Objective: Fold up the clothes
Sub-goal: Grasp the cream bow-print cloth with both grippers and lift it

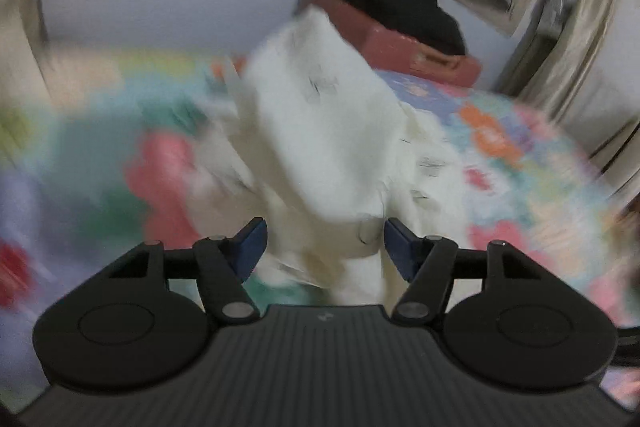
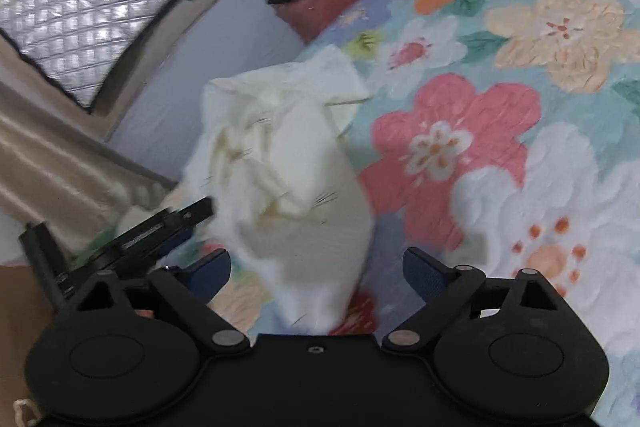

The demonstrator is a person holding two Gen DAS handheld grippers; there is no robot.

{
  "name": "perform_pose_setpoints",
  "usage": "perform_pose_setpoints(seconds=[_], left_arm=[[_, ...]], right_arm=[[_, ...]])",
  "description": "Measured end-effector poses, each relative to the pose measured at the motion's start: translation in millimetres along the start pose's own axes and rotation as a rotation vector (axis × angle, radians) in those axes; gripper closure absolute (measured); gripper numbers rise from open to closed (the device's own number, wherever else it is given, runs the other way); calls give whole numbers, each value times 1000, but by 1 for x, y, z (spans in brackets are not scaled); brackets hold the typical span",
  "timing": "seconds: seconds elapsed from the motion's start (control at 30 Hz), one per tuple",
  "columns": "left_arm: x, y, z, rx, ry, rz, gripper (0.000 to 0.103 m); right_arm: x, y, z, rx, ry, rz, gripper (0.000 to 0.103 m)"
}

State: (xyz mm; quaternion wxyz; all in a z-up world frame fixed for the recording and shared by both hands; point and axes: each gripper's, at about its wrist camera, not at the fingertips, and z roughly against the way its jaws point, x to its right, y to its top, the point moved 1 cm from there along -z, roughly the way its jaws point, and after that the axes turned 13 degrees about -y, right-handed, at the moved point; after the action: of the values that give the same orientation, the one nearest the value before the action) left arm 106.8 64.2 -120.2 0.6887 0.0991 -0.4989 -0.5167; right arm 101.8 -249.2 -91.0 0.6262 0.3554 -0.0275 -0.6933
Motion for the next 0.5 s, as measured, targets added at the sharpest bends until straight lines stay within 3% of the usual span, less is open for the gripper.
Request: perform_pose_setpoints(seconds=[0.03,0.13,0.2,0.23,0.3,0.33,0.4,0.43,0.47,0.5], left_arm=[[-5,0,-3,2,-41,41,38],[-6,6,-13,-10,-56,-3,31],[-12,7,-24,-41,-105,18,13],[-19,6,-29,-46,-158,64,0],[-37,1,-35,-36,-211,191,1],[-44,-1,-36,-18,-225,240,4],[-53,-4,-36,14,-256,282,24],[-55,-4,-37,5,-249,292,51],[-57,-5,-40,-16,-234,294,65],[-60,-6,-42,-29,-235,306,70]], right_arm=[[0,5,-6,5,-6,-6,7],[0,22,-22,13,6,-37,7],[-2,32,-33,34,2,-66,5],[-4,37,-42,45,-19,-90,3],[-11,45,-63,41,-50,-131,3],[-15,48,-75,18,-43,-139,3],[-24,47,-95,-33,-14,-136,4],[-27,44,-101,-43,-17,-132,10],[-31,38,-104,-44,-5,-119,15],[-35,33,-107,-55,19,-96,29]])
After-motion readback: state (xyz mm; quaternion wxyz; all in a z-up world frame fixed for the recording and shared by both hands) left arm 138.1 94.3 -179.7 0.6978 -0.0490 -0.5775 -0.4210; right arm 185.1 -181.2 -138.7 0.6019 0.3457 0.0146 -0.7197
